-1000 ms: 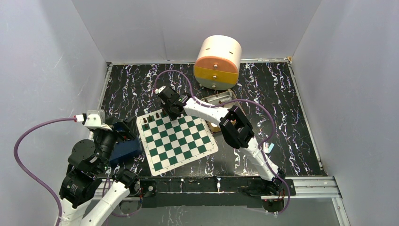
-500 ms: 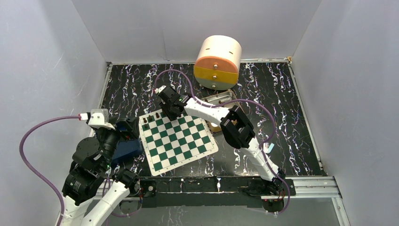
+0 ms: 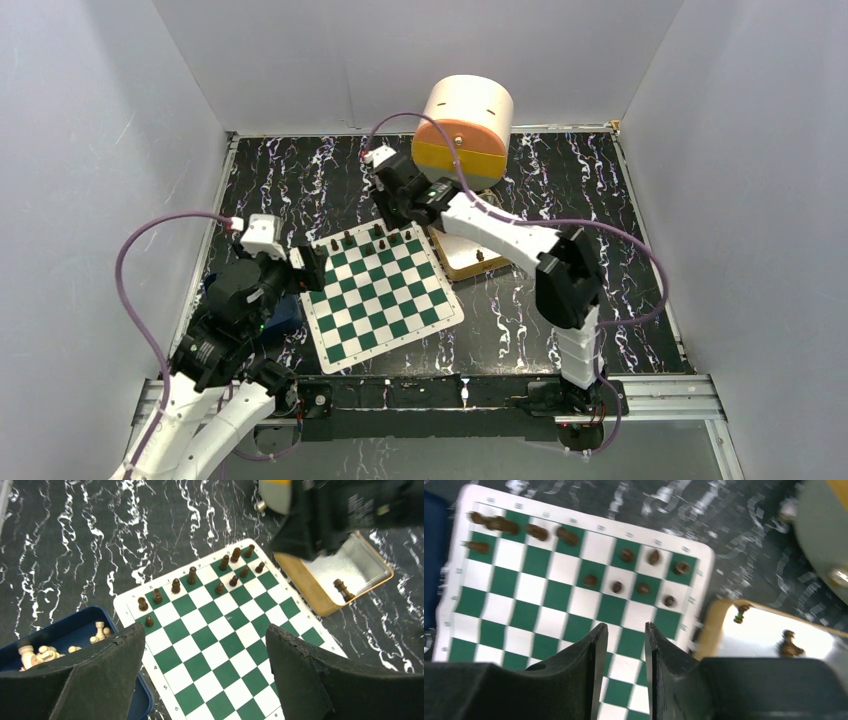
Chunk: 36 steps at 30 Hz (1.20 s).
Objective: Set up the chess pieces on the board
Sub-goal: Place the chess piece on the chessboard, then pick up the chess piece from the storage box.
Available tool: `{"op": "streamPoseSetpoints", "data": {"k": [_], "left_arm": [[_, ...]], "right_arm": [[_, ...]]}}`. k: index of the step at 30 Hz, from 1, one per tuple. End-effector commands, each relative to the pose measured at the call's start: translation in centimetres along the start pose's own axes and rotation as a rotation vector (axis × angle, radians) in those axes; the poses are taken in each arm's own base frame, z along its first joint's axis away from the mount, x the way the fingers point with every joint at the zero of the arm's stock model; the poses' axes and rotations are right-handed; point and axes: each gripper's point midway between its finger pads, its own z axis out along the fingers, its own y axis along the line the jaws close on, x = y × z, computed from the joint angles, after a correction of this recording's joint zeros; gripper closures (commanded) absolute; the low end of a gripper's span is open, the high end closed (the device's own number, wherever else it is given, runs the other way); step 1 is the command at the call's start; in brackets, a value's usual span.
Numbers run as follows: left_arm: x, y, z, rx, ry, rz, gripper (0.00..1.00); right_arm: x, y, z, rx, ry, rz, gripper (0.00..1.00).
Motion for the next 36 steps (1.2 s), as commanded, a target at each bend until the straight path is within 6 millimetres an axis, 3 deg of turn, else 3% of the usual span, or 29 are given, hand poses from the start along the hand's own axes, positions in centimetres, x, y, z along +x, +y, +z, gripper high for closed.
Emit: {"op": "streamPoseSetpoints", "data": {"k": [1, 7, 13, 17, 21, 36], "left_arm": [[0.6, -1.2, 1.8, 0.045, 0.026, 0.039, 0.13], [2.4, -1.4, 3.6, 0.052, 0.075, 0.089, 0.15], [4.5, -1.1, 4.1, 0.045, 0.104, 0.103, 0.15], [4.2, -0.7, 3.9, 0.036, 0.082, 0.110, 0.15], [4.2, -0.6, 3.7, 0.034, 0.073, 0.115, 0.15], [3.9, -0.3, 3.3, 0.029, 0.054, 0.124, 0.15]], "right_arm": [[-0.5, -5.8, -2.9, 0.101, -0.063, 0.081, 0.60], [2.3, -13.2, -5.5, 0.274, -0.081, 0.173, 0.62], [6.3, -18.9, -5.8, 0.414, -0.080, 0.321, 0.63], [8.7, -21.5, -4.9, 0.489, -0.060, 0.384, 0.63], [9.9, -22.1, -3.1, 0.489, -0.031, 0.396, 0.61], [9.8, -22.3, 1.3, 0.461, -0.020, 0.415, 0.55]]}}
